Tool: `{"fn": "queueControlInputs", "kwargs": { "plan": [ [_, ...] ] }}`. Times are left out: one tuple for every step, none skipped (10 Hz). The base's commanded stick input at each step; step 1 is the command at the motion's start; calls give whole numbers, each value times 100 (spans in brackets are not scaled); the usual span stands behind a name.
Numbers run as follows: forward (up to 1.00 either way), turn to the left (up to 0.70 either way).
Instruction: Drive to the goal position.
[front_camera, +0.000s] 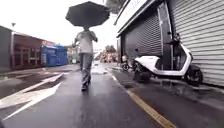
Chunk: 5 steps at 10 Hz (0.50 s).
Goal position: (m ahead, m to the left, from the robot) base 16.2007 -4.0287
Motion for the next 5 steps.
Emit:
{"fn": "queueControlInputs", "kwargs": {
  "plan": [
    [69, 13],
    [69, 13],
    [69, 12],
    [69, 12],
    [69, 12]
  ]
}}
